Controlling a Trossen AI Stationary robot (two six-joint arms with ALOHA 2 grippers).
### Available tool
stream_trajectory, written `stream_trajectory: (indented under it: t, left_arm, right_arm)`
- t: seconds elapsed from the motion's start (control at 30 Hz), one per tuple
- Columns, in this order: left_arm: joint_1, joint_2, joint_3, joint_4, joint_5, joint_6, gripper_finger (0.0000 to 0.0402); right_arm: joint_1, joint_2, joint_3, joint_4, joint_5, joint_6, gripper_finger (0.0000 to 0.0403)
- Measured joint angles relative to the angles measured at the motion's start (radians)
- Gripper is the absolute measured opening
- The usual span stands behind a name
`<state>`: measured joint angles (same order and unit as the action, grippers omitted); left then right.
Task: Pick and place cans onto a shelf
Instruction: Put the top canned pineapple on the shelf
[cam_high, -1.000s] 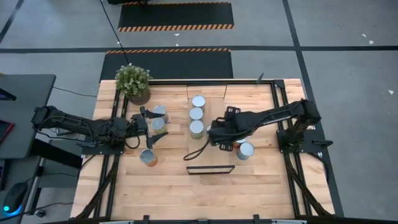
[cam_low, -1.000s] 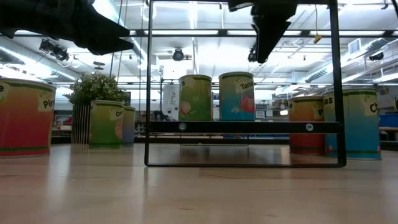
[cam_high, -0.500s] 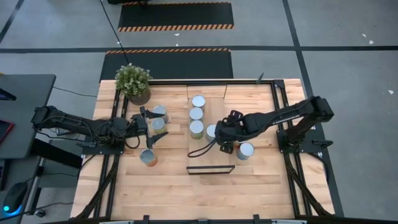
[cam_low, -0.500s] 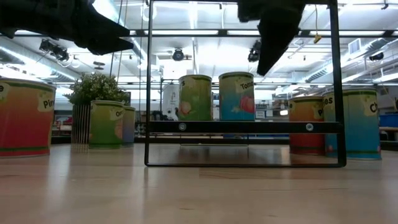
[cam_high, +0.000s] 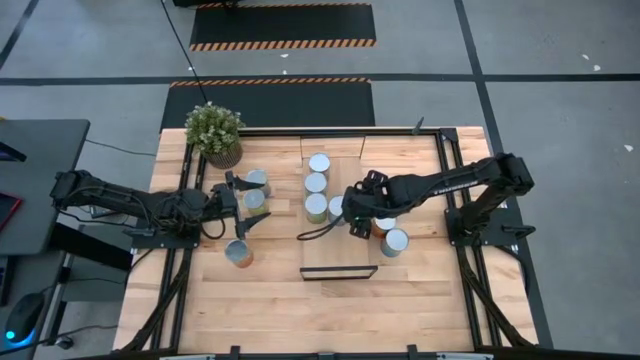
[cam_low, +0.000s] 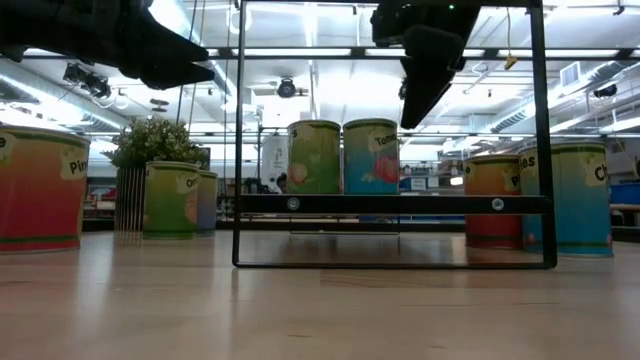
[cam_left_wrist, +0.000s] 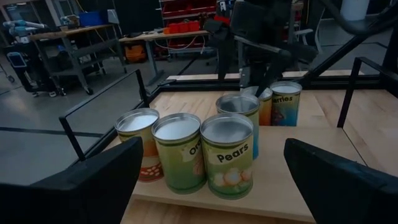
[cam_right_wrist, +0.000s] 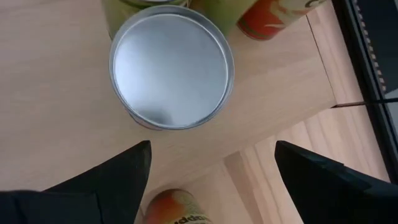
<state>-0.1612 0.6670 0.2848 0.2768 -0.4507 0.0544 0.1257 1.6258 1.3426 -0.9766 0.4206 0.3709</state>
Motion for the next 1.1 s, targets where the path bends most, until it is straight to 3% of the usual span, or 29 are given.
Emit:
stream_trajectory:
  t: [0.2, 0.5, 0.87, 1.1]
  left_arm:
    - [0.0, 0.0, 0.0, 0.0, 0.0, -0.001, 0.0396]
    - [0.0, 0.0, 0.0, -0.005, 0.0, -0.001, 0.0396]
    - [0.0, 0.0, 0.0, -0.018, 0.0, -0.019, 0.0396]
    - [0.0, 0.0, 0.0, -0.018, 0.0, -0.019, 0.0396]
  right_arm:
    - [-0.004, -0.007, 0.0, -0.072, -0.035, 0.006, 0.0349]
    - [-0.031, -0.007, -0.006, -0.123, -0.105, 0.15, 0.0354]
    - [-0.06, -0.006, -0.122, -0.116, -0.197, 0.277, 0.0394]
    - [-0.064, -0.006, -0.157, -0.126, -0.241, 0.286, 0.0399]
